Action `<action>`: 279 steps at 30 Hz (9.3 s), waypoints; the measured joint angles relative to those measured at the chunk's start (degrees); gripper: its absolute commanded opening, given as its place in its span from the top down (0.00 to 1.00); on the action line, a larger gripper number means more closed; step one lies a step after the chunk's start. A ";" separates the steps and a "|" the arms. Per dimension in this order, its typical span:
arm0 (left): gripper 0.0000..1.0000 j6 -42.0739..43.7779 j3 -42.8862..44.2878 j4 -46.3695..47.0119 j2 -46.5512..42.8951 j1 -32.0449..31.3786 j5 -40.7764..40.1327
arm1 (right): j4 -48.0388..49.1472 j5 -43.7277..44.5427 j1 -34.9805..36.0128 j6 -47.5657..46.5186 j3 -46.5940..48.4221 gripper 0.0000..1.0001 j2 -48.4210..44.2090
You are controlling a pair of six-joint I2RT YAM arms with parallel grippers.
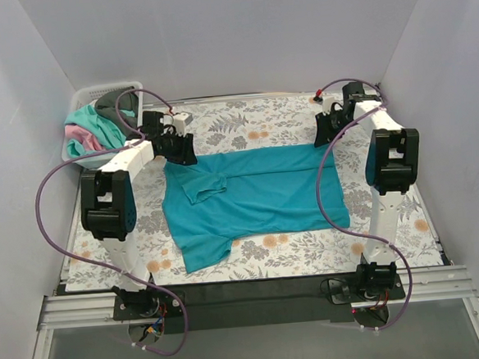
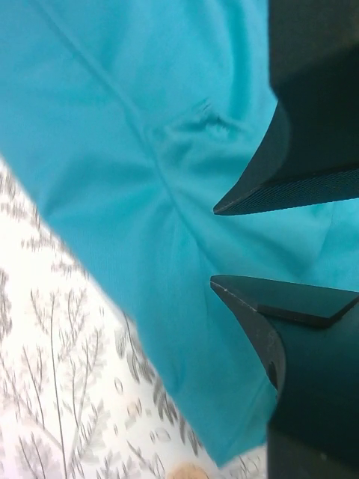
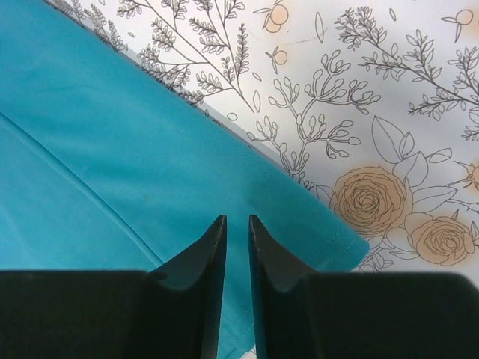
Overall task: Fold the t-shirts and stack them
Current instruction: Fold the tshirt
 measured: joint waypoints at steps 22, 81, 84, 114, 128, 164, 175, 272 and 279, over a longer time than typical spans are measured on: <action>0.66 -6.34 14.25 4.04 16.79 1.03 -15.15 | 2.29 15.02 2.25 4.44 15.26 0.73 11.45; 0.51 27.23 -27.96 -8.76 -22.08 -1.01 1.97 | 1.88 18.38 11.37 -21.29 -44.57 0.57 -34.93; 0.51 27.26 -27.98 -8.79 -22.08 -1.01 1.95 | 2.23 18.64 11.37 -21.27 -44.65 0.59 -35.28; 0.49 25.70 -27.54 -8.02 -21.05 -0.98 0.92 | 6.84 22.29 13.66 -23.39 -47.65 0.62 -32.35; 0.53 30.03 -32.48 -3.08 -20.46 -2.58 -3.39 | 10.34 24.55 13.73 -24.57 -49.31 0.88 -33.14; 1.00 29.16 -27.78 -19.96 -33.05 -2.73 -1.53 | 4.33 26.05 13.64 -27.76 -50.73 0.99 -42.84; 1.00 24.24 -15.82 -16.48 -26.47 0.44 0.22 | 2.19 25.49 12.79 -28.68 -39.95 0.99 -37.97; 0.65 8.83 29.94 2.38 22.93 -11.23 -11.10 | -3.54 15.65 5.25 -16.48 -8.66 0.64 -11.30; 0.66 5.75 21.59 3.52 17.03 -10.67 -11.67 | -3.89 13.90 5.25 -16.41 -8.68 0.72 -11.26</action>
